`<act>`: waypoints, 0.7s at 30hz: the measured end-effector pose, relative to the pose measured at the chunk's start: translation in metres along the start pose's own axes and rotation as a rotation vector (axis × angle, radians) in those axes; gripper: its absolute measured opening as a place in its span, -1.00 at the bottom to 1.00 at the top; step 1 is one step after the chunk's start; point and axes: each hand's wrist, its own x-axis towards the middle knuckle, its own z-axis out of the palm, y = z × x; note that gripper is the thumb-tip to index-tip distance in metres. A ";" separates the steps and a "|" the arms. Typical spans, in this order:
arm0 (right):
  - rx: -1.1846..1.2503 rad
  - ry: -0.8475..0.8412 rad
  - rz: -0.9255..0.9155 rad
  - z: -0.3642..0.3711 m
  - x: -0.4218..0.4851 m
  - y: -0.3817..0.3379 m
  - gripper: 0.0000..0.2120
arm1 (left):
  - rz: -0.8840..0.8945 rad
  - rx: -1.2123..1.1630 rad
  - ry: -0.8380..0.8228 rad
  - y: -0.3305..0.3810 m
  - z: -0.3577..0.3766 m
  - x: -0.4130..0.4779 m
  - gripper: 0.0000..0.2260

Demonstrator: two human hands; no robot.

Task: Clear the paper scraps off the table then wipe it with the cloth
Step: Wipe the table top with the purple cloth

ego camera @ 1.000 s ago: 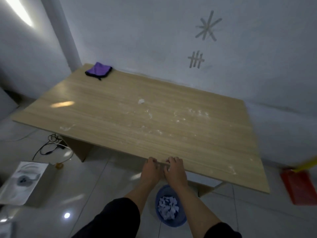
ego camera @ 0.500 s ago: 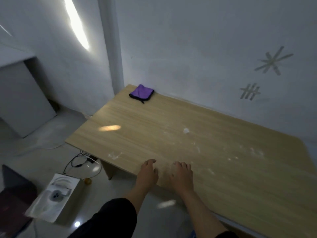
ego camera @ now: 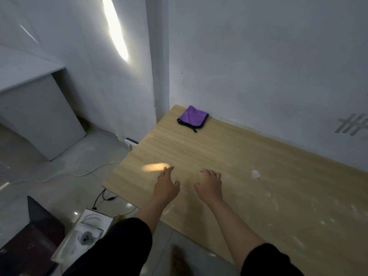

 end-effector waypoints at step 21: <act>0.184 -0.117 -0.047 0.037 0.321 -0.080 -0.45 | -0.088 0.343 -0.180 0.003 -0.044 0.289 -0.17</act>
